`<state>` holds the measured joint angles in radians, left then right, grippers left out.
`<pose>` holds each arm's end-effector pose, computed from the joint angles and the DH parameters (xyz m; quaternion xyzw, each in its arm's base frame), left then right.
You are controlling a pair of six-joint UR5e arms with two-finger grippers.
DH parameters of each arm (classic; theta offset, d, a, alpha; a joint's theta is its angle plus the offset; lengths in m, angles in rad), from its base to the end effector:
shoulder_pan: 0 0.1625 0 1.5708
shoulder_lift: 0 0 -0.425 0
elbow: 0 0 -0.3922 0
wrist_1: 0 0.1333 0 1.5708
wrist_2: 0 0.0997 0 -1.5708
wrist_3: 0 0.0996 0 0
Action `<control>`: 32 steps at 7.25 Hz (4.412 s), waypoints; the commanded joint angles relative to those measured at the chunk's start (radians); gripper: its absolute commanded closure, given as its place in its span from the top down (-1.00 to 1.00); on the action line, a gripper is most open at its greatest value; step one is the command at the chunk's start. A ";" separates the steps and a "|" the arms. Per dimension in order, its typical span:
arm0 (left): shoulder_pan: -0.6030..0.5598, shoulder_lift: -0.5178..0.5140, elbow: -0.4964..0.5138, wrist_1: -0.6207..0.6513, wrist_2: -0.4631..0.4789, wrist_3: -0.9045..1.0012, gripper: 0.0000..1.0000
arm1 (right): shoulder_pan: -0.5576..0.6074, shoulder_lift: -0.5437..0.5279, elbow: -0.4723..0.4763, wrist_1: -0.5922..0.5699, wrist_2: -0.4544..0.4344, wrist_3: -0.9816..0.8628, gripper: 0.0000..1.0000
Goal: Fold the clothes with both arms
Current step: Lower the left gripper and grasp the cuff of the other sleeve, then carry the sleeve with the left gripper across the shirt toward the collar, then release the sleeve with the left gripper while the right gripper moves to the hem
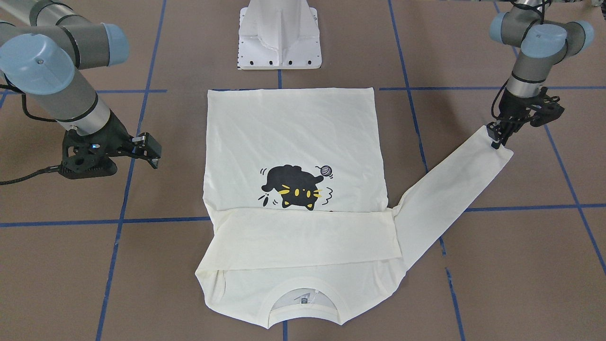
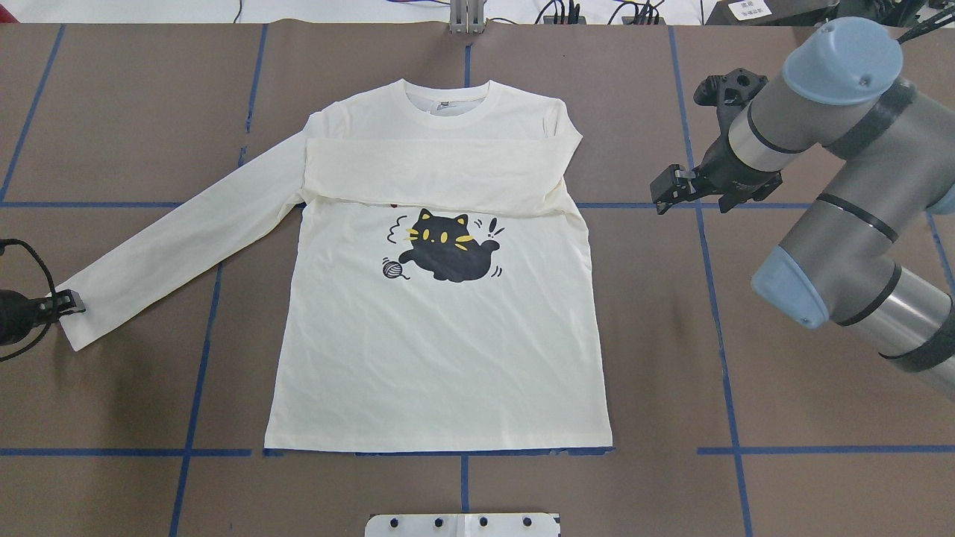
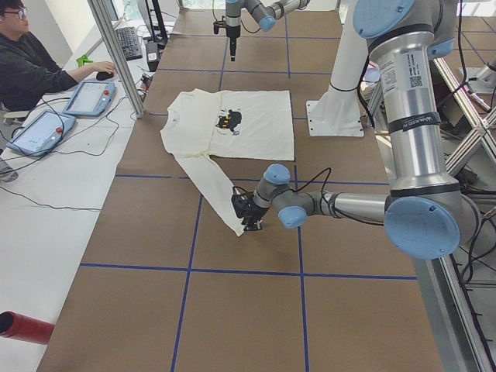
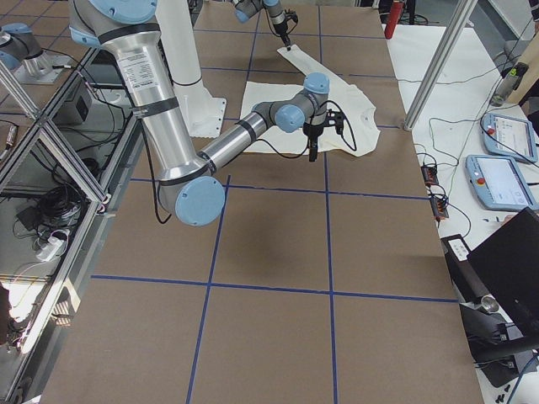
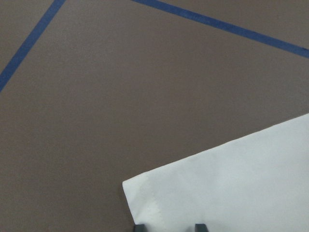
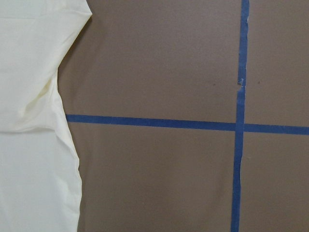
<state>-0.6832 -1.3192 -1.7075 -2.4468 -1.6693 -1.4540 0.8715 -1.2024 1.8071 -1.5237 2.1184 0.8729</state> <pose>0.2512 -0.3637 0.6221 0.1024 0.3595 -0.2416 0.8955 -0.3281 -0.5166 0.3431 0.0365 -0.3991 -0.0072 0.9161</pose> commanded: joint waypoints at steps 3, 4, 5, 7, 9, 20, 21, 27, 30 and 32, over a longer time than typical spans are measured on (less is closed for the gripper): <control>-0.001 -0.002 -0.140 0.122 -0.006 0.006 -1.00 | 0.003 -0.008 0.006 -0.001 0.002 0.000 1.00; -0.004 -0.046 -0.227 0.288 -0.024 0.041 -1.00 | 0.004 -0.014 0.015 -0.001 0.018 0.006 1.00; -0.016 -0.146 -0.242 0.399 -0.026 0.103 -1.00 | 0.004 -0.057 0.055 0.000 0.024 0.011 1.00; -0.082 -0.382 -0.148 0.492 -0.029 0.121 -1.00 | 0.004 -0.184 0.167 0.002 0.012 0.017 1.00; -0.190 -0.684 0.088 0.542 -0.061 0.208 -1.00 | 0.004 -0.229 0.210 0.005 0.008 0.087 1.00; -0.058 -1.350 0.604 0.324 -0.147 0.235 -1.00 | 0.003 -0.227 0.184 0.002 0.008 0.112 1.00; -0.036 -1.371 0.643 0.286 -0.144 0.198 -1.00 | 0.003 -0.227 0.180 0.003 0.008 0.112 1.00; 0.088 -1.471 0.815 0.226 -0.010 0.092 1.00 | 0.001 -0.217 0.152 0.003 0.008 0.110 1.00; 0.065 -1.444 0.806 0.224 -0.021 0.216 1.00 | 0.000 -0.217 0.118 0.095 0.008 0.112 1.00; 0.045 -1.311 0.649 0.265 -0.120 0.236 1.00 | -0.041 -0.209 0.127 0.134 -0.006 0.190 1.00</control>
<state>-0.6234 -2.7113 -0.9618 -2.2086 -1.7206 -1.2307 0.8564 -1.4162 1.9299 -1.4164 2.1229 1.0158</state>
